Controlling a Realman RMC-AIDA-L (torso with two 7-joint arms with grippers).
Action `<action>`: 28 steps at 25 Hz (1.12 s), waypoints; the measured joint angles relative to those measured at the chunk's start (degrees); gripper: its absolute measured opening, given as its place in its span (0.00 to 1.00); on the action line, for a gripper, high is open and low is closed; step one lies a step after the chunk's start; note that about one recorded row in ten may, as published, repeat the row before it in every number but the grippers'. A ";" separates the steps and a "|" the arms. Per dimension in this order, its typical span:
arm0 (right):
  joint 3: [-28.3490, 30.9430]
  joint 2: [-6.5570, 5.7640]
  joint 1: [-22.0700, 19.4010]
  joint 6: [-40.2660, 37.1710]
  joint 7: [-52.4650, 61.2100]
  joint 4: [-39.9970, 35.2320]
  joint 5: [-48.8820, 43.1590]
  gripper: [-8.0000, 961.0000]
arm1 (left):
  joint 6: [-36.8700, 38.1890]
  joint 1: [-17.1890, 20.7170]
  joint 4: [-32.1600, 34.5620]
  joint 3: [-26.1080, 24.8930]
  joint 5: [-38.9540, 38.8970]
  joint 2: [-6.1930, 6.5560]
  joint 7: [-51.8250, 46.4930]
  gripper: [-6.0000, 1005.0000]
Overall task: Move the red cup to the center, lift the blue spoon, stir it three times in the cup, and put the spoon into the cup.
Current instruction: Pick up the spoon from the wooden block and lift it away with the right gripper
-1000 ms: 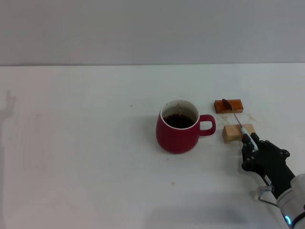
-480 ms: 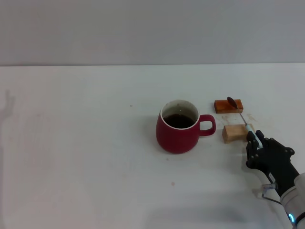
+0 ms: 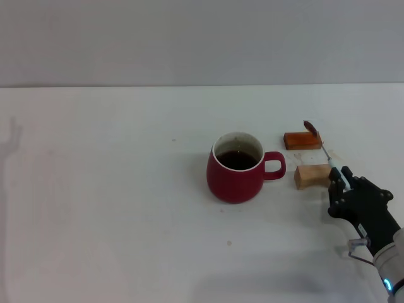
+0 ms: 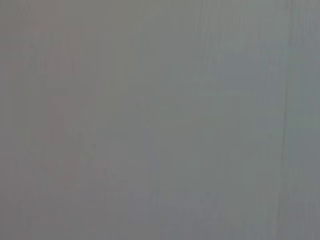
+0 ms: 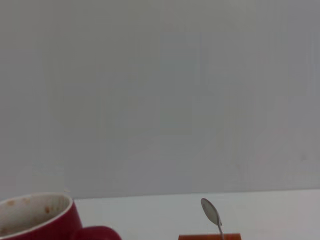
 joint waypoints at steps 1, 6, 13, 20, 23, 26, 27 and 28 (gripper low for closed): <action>0.04 -0.03 0.00 -0.13 0.00 0.05 -0.02 0.15 | 0.00 0.00 0.00 0.00 0.00 0.00 0.00 0.86; 0.35 -0.30 0.05 -0.28 -0.03 0.95 -0.04 0.15 | -0.55 -0.48 0.17 0.00 0.00 0.01 0.04 0.86; 1.60 -0.60 0.15 -0.30 -0.18 1.83 -0.07 0.15 | -1.31 -0.74 0.25 0.00 0.00 0.01 0.34 0.86; 4.03 -0.94 -0.20 -1.81 -6.10 3.90 -0.43 0.15 | -1.42 -0.76 0.25 0.00 0.00 0.01 0.50 0.86; 5.26 -1.57 -0.57 -1.95 -10.02 6.33 -0.45 0.15 | -1.42 -0.75 0.25 0.00 0.00 0.01 0.56 0.86; 5.84 -2.44 -0.74 -2.34 -10.72 8.40 -0.46 0.15 | -1.43 -0.75 0.25 0.00 0.00 0.01 0.59 0.86; 6.11 -2.80 -0.82 -2.41 -10.79 9.30 -0.46 0.15 | -1.45 -0.75 0.25 0.00 0.00 0.02 0.60 0.86; 6.36 -3.06 -0.92 -2.41 -11.09 9.96 -0.46 0.15 | -1.47 -0.75 0.25 0.00 0.00 0.01 0.60 0.86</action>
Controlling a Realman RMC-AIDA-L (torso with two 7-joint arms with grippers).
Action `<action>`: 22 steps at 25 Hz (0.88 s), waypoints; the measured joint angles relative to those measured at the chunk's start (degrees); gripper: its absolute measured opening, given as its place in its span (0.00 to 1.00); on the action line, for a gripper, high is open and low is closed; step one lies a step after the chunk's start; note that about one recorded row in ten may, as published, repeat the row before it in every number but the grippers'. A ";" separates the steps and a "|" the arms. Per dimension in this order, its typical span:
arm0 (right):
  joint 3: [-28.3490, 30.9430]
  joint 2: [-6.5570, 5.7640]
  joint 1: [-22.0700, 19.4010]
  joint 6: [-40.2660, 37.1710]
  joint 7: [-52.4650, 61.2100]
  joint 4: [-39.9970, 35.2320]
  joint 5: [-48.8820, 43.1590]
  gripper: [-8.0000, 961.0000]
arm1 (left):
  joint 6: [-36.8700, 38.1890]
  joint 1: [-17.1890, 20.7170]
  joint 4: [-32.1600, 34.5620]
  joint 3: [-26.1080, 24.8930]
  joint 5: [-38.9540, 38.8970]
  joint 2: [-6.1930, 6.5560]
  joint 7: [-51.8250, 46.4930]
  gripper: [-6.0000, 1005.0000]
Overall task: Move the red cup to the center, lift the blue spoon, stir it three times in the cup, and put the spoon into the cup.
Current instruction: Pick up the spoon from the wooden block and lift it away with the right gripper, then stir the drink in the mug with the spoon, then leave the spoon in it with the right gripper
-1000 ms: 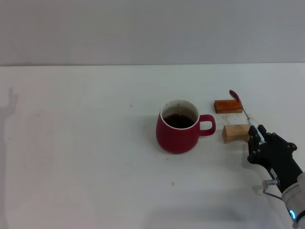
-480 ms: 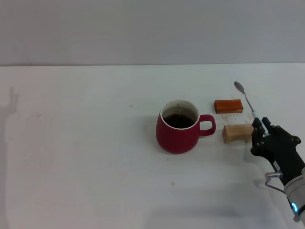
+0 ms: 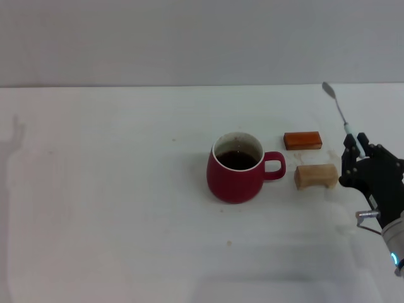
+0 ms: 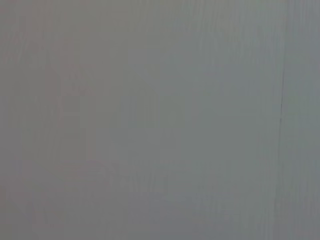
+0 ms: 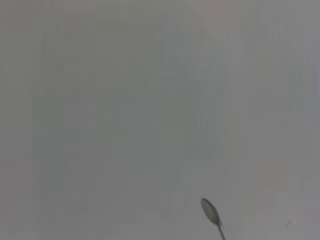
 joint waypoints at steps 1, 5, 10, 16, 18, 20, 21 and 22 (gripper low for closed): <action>0.40 -0.33 -0.17 0.03 -0.57 0.90 0.03 0.15 | -0.03 0.00 0.00 0.00 0.00 0.00 0.01 0.86; 2.50 -0.87 -1.50 0.75 -5.74 4.60 0.25 0.15 | -0.03 0.00 0.00 -0.01 0.00 0.00 0.02 0.86; 7.54 -1.72 -4.21 5.37 -12.72 11.66 0.06 0.15 | -0.03 -0.05 -0.06 -0.09 0.00 0.00 0.02 0.86; 13.46 -1.97 -8.03 12.14 -22.47 19.85 0.09 0.15 | -0.08 -0.48 0.00 -0.06 0.00 -0.07 0.02 0.86; 15.80 -1.53 -9.38 14.65 -25.87 21.99 0.13 0.15 | -0.09 -0.55 0.00 -0.02 0.00 -0.08 0.02 0.86; 17.61 -0.98 -10.41 16.15 -28.33 23.30 -0.33 0.15 | -0.10 -0.60 -0.01 -0.01 0.00 -0.09 0.02 0.86; 17.82 -0.82 -10.64 16.28 -28.67 23.38 -0.73 0.15 | -0.11 -0.62 -0.03 0.00 0.00 -0.09 0.02 0.86; 17.91 -0.72 -10.79 16.28 -28.81 23.41 -1.09 0.15 | -0.11 -0.62 -0.05 0.00 0.00 -0.09 0.02 0.86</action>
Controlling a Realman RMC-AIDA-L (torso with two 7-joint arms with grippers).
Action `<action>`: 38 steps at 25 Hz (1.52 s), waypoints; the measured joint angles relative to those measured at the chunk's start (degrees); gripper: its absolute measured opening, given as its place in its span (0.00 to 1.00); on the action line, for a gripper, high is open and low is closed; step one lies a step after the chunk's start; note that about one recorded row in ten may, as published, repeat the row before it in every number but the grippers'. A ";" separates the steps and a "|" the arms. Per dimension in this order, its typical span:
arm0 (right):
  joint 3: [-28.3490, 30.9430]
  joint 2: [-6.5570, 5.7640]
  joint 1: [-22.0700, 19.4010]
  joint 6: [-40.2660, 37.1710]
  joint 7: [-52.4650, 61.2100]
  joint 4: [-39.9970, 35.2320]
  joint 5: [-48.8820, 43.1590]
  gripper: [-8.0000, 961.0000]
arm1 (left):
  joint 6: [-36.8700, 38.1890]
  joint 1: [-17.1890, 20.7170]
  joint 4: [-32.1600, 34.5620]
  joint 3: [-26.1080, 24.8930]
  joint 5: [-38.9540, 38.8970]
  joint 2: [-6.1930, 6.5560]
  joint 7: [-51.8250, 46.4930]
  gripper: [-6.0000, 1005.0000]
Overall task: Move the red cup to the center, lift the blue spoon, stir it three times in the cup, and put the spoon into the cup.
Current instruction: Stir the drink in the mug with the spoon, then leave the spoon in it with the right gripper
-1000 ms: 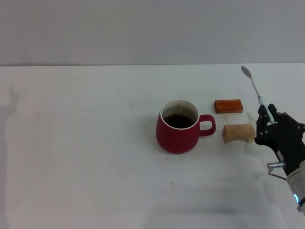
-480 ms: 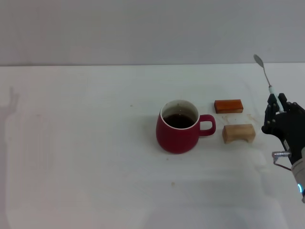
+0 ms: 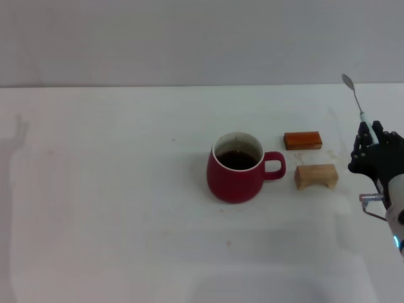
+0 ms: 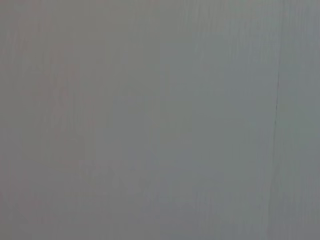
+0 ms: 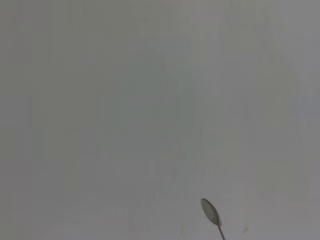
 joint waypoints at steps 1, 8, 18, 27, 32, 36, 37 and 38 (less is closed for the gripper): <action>0.00 0.09 -0.11 -0.07 0.00 -0.04 -0.34 0.15 | 0.00 0.00 0.00 0.00 0.00 0.00 0.00 0.86; 0.03 0.24 -1.27 -3.66 12.19 -2.74 -9.24 0.15 | 0.00 0.01 -0.01 0.00 0.01 0.00 0.00 0.86; 0.86 -3.75 -2.92 -9.56 43.52 -7.24 -30.84 0.15 | 0.00 0.27 -0.11 0.13 0.00 0.00 0.00 0.86; 0.90 -8.34 -4.01 -7.56 51.69 -2.93 -39.07 0.15 | 0.00 0.45 -0.39 0.41 -0.01 0.00 0.00 0.86; 1.78 -10.40 -4.40 -1.89 51.70 2.10 -41.66 0.15 | 0.00 0.53 -0.52 0.45 0.00 0.00 -0.22 0.86; 4.08 -11.03 -5.53 3.80 51.93 6.37 -45.67 0.15 | 0.01 0.53 -0.55 0.44 0.00 -0.04 -0.35 0.86; 5.00 -11.02 -6.04 5.63 52.00 7.56 -47.14 0.15 | 0.00 0.54 -0.56 0.44 0.00 -0.05 -0.40 0.86; 6.00 -10.92 -6.64 7.32 52.03 9.05 -48.74 0.15 | 0.00 0.54 -0.56 0.43 0.00 -0.06 -0.42 0.86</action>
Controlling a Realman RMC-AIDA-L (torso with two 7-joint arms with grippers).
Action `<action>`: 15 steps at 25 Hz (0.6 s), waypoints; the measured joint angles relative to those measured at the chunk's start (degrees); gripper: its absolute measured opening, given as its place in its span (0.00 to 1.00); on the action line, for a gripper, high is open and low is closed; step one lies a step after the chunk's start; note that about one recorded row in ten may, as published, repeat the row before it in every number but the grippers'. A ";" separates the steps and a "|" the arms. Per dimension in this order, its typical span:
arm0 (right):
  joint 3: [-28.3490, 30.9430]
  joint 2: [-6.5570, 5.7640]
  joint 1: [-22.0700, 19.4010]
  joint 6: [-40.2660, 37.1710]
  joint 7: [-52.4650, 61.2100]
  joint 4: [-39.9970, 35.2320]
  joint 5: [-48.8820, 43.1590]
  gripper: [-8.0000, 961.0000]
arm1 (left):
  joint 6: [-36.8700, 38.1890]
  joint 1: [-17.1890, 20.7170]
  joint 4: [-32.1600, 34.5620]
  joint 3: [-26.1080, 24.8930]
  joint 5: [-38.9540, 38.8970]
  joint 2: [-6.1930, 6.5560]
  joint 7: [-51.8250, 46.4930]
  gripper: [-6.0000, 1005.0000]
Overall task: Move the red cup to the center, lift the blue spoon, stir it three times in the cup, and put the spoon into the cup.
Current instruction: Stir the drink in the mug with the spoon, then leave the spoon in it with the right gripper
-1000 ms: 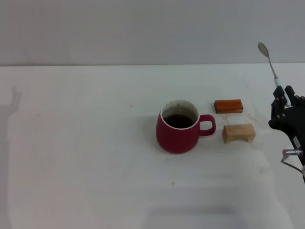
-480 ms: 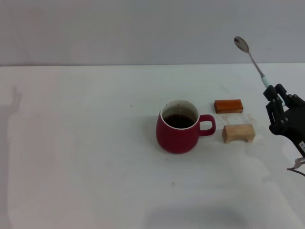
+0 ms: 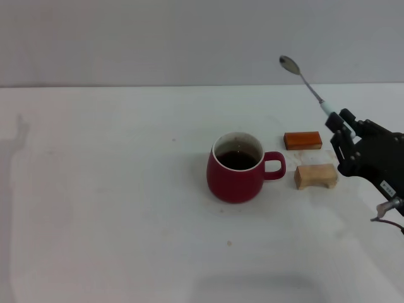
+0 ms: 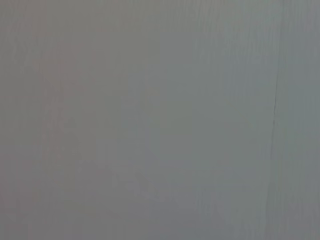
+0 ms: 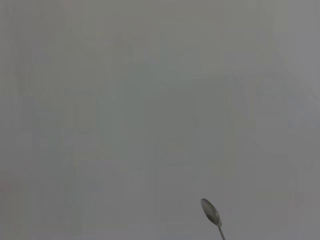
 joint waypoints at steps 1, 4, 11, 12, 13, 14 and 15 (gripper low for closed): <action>0.98 0.13 -0.60 1.77 0.02 1.41 -1.66 0.15 | 0.00 0.00 0.00 0.00 -0.01 0.00 -0.01 0.86; 3.06 0.37 -2.05 6.84 0.04 5.53 -5.13 0.15 | 0.00 0.00 -0.01 0.00 0.00 -0.02 -0.05 0.86; 5.89 0.44 -3.64 17.28 0.02 13.75 -8.40 0.15 | 0.00 -0.22 -0.01 -0.01 0.00 -0.03 -0.10 0.86; 6.17 0.46 -3.65 19.06 0.03 14.72 -8.48 0.15 | 0.00 -0.28 0.00 -0.03 0.00 -0.03 -0.10 0.86; 6.40 0.46 -3.58 20.86 -0.06 15.73 -8.51 0.15 | 0.00 -0.28 0.00 -0.03 0.00 -0.03 -0.10 0.86; 6.61 0.46 -3.45 22.38 -0.14 16.55 -8.53 0.15 | 0.00 -0.41 0.05 -0.09 0.00 -0.03 -0.11 0.86; 6.87 0.46 -3.31 24.27 -0.20 17.48 -8.57 0.15 | 0.00 -0.41 0.05 -0.09 0.00 -0.03 -0.11 0.86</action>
